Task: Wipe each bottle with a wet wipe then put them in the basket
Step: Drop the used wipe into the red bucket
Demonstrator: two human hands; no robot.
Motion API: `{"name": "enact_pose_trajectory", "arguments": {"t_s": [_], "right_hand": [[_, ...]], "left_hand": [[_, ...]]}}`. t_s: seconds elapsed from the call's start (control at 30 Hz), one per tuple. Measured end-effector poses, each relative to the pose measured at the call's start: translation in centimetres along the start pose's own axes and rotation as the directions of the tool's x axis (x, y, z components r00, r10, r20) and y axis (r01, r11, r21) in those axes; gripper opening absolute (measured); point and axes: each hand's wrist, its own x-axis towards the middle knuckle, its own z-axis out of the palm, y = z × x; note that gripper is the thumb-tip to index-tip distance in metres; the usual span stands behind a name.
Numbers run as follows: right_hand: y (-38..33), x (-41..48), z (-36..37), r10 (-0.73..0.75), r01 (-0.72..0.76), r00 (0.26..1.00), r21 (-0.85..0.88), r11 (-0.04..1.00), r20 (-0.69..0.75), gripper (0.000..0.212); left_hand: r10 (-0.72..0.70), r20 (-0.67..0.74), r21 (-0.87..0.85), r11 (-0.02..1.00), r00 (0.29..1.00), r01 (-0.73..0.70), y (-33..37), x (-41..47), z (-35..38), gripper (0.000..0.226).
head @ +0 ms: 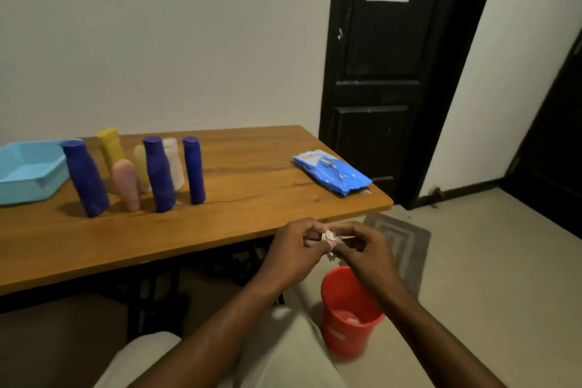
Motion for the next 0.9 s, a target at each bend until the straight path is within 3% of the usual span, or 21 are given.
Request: {"name": "enact_pose_trajectory", "arguments": {"t_s": [0.2,0.37,0.63,0.73,0.9], "right_hand": [[6.1,0.4,-3.9,0.164,-0.165,0.986,-0.117,0.979,-0.017,0.018],[12.6,1.1,-4.8,0.284,-0.290,0.956,-0.098,0.952,-0.069,0.022],[24.4,4.5,-4.1,0.406,-0.430,0.902,-0.209,0.878,-0.147,0.035],[28.2,5.8,-3.5,0.447,-0.477,0.879,-0.277,0.834,-0.166,0.024],[31.3,6.6,-3.3,0.515,-0.539,0.841,-0.348,0.767,-0.167,0.026]], "left_hand": [[-0.050,0.130,0.035,0.998,0.990,0.046,-4.5,2.9,6.0,0.016],[-0.158,0.223,0.057,0.987,0.962,0.149,-8.5,5.6,10.0,0.022],[-0.374,0.356,0.215,0.925,0.856,0.315,-16.0,11.6,15.6,0.045],[-0.447,0.383,0.330,0.884,0.809,0.332,-18.1,13.2,16.9,0.051],[-0.507,0.383,0.315,0.858,0.772,0.407,-20.3,14.6,17.4,0.060]]}}
